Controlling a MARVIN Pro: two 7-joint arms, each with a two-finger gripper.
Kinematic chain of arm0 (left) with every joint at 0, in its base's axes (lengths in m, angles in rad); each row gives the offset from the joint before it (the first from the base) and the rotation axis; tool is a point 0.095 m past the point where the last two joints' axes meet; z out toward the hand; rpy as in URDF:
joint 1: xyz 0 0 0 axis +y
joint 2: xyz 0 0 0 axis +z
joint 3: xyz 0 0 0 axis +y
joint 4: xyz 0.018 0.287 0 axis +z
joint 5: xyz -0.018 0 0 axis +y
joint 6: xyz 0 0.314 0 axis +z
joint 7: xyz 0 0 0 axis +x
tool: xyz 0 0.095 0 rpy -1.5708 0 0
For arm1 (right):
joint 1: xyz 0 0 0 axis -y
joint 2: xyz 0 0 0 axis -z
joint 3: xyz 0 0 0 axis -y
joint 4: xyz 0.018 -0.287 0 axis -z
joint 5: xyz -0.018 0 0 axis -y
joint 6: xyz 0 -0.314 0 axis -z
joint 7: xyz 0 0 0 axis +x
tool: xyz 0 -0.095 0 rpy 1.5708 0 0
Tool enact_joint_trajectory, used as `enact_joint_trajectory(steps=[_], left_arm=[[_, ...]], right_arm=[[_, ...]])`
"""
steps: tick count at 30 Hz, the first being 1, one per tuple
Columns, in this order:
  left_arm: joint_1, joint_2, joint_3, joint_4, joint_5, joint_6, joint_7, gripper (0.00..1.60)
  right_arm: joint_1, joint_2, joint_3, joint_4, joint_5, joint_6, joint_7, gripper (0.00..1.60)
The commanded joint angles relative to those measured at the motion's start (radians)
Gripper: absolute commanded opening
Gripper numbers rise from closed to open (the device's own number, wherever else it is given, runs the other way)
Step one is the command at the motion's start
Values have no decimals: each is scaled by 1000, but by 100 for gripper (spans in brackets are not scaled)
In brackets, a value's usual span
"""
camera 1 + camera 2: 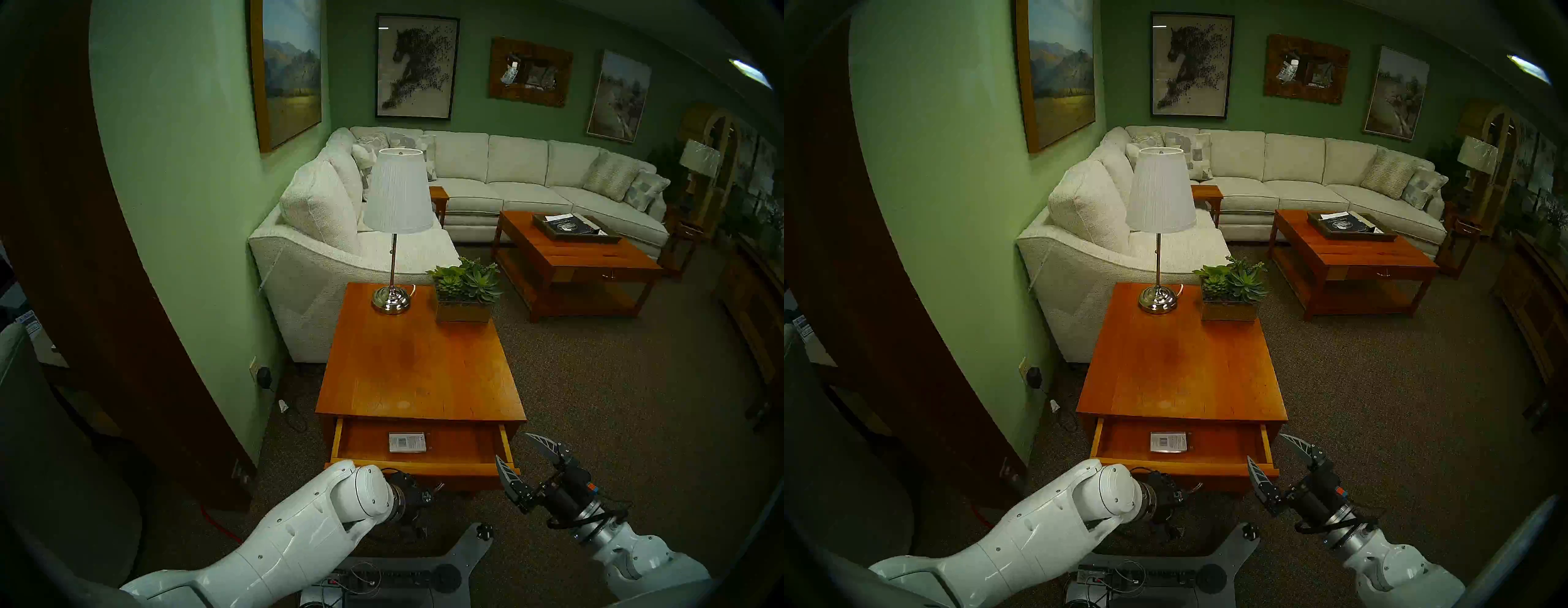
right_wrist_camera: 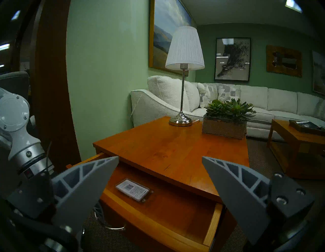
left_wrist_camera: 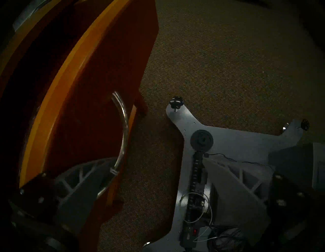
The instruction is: Open the drawer, take out the contents and close the drawer
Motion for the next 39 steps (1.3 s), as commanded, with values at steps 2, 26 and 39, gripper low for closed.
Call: enact_joint_trajectory(steps=[2, 26, 39], left_arm=[[59, 71, 6, -123, -14, -28, -28, 160], [101, 174, -61, -424, -103, -51, -135, 160], [63, 177, -175, -584, -169, 68, -207, 160]], right_arm=[[6, 4, 5, -21, -1, -7, 2, 160], [8, 4, 4, -18, 0, -7, 2, 160], [7, 4, 4, -19, 0, -8, 2, 160]])
